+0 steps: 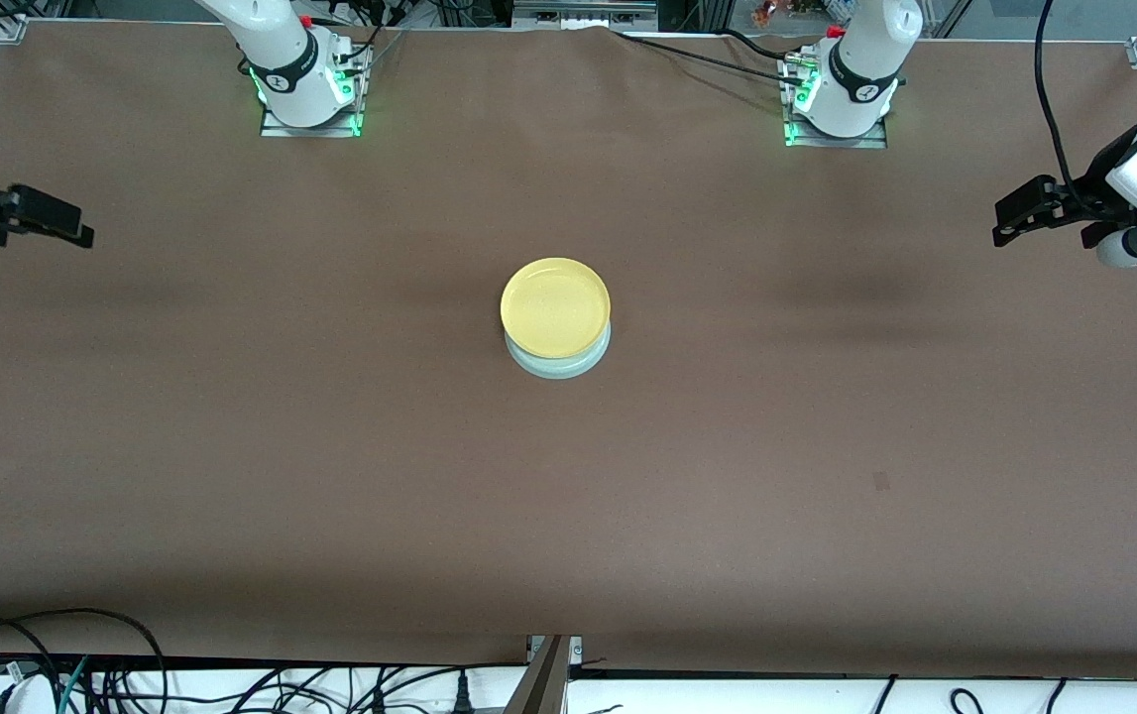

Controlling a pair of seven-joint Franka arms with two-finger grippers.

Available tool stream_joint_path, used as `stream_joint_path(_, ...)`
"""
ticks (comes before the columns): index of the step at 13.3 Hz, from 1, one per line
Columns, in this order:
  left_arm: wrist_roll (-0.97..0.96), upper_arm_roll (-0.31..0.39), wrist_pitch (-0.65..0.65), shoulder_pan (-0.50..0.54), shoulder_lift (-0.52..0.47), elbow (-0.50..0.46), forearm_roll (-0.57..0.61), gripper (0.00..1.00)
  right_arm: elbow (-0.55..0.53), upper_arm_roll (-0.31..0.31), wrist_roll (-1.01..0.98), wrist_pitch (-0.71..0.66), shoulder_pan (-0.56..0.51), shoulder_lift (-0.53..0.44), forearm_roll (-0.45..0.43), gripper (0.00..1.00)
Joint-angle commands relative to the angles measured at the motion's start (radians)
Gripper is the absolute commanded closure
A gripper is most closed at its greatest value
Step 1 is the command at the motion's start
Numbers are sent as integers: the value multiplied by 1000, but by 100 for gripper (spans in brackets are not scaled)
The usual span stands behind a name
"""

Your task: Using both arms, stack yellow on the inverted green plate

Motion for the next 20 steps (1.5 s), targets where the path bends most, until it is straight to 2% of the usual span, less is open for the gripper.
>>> stream_joint_path(1,16,1,-7,-7,19,34,22,0,-46,49,-8,-21,-27,-56,-62,0)
stream_joint_path(3,15,0,-8,-7,19,34,17,0,-44,60,-25,-29,-28,-59,-99,0)
stream_joint_path(9,15,1,-28,-5,19,34,13,0,-18,60,-28,-35,-14,-5,-99,0)
stream_joint_path(20,15,1,-28,-4,20,35,13,0,-6,62,-25,-32,-13,-1,-92,0)
